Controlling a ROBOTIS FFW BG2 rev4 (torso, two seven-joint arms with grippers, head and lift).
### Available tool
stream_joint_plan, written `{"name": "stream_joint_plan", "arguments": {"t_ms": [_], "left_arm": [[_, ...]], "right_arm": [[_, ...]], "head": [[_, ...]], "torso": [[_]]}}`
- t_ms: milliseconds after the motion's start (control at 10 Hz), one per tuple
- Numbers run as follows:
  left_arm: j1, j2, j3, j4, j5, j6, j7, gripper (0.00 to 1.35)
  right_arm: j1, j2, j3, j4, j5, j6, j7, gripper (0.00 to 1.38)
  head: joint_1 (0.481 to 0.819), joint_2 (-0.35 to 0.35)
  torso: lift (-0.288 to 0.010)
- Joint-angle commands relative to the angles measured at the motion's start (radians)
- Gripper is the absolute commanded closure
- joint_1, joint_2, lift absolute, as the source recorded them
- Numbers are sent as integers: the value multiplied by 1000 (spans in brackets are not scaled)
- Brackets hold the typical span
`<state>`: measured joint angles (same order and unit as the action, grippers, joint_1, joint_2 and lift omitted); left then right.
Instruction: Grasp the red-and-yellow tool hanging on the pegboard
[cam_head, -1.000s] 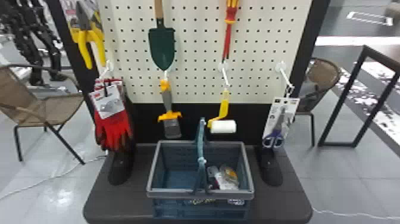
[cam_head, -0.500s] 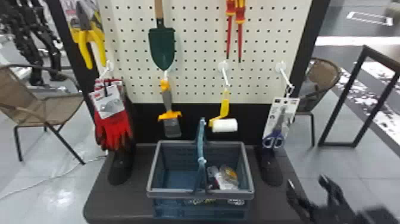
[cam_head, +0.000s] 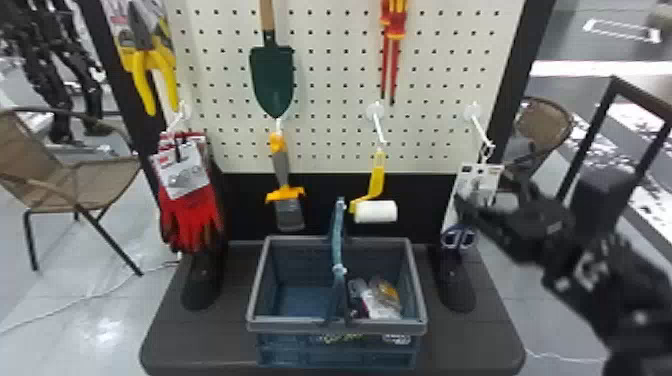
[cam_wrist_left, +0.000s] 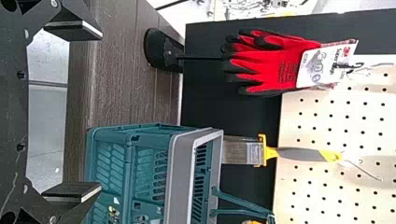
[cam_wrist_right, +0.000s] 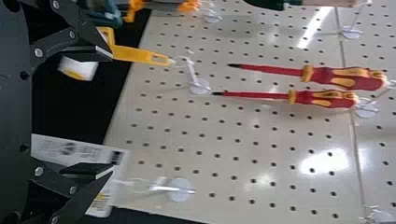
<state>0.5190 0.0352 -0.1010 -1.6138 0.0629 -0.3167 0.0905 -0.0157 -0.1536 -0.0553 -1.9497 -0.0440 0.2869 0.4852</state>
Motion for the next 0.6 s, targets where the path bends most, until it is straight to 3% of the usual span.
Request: {"name": "stream_joint_plan", "arguments": {"t_ms": [0, 100, 500], "left_arm": [[-7, 2, -5, 0, 0, 10, 0, 165], [-13, 3, -9, 2, -3, 19, -3, 165], [-50, 14, -22, 11, -9, 45, -29, 165]], "right_arm": [[-121, -23, 9, 8, -28, 60, 16, 426], [-207, -70, 52, 41, -80, 84, 16, 426], [-567, -202, 235, 225, -289, 109, 16, 427]], "head": [[549, 0], [549, 0], [549, 0]], "torso": [[-100], [-100], [-100]]}}
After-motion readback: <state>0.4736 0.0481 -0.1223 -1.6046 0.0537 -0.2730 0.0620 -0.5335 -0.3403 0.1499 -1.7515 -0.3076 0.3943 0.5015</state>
